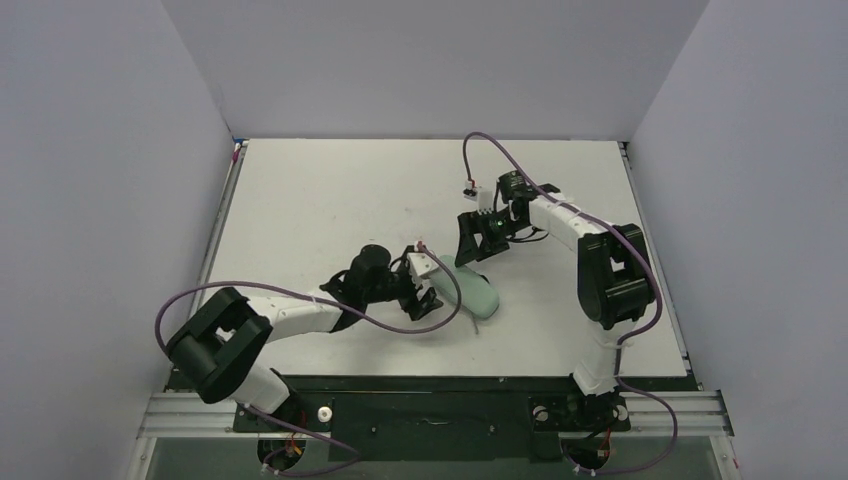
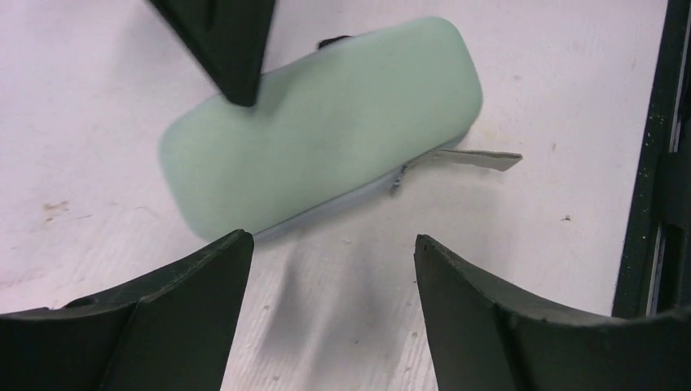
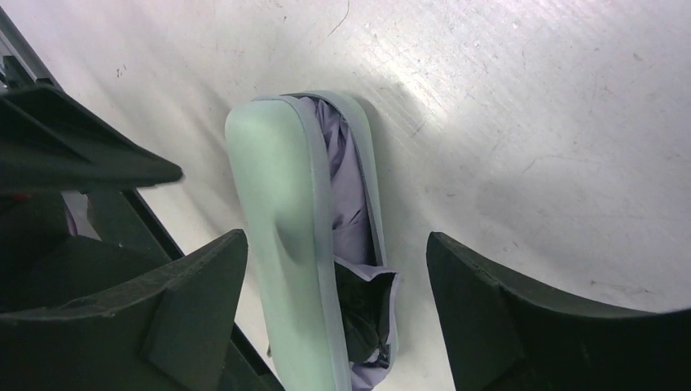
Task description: Open the umbrella
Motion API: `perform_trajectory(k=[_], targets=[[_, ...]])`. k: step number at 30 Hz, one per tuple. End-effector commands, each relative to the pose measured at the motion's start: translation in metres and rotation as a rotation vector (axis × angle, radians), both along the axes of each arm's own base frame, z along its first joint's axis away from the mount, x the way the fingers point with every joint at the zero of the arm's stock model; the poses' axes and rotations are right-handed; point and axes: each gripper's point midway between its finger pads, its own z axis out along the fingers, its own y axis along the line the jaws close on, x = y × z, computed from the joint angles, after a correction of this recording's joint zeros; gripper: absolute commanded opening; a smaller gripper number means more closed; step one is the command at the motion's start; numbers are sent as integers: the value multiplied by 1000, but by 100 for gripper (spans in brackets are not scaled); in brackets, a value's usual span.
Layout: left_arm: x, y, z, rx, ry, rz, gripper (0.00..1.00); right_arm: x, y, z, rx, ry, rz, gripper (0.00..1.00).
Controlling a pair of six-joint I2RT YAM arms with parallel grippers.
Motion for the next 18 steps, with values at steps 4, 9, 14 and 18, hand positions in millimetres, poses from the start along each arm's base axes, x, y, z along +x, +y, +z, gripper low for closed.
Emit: perform_trajectory(k=[4, 9, 14, 18], targets=[[20, 42, 27, -3, 36, 116, 71, 0, -35, 22, -26, -32, -15, 62], [34, 63, 24, 14, 78, 210, 70, -1, -53, 0, -86, 11, -51, 32], [39, 68, 15, 34, 114, 256, 68, -8, -41, -7, -89, 25, -4, 16], [44, 68, 14, 35, 118, 283, 68, -23, -27, -6, -92, 22, 74, 18]])
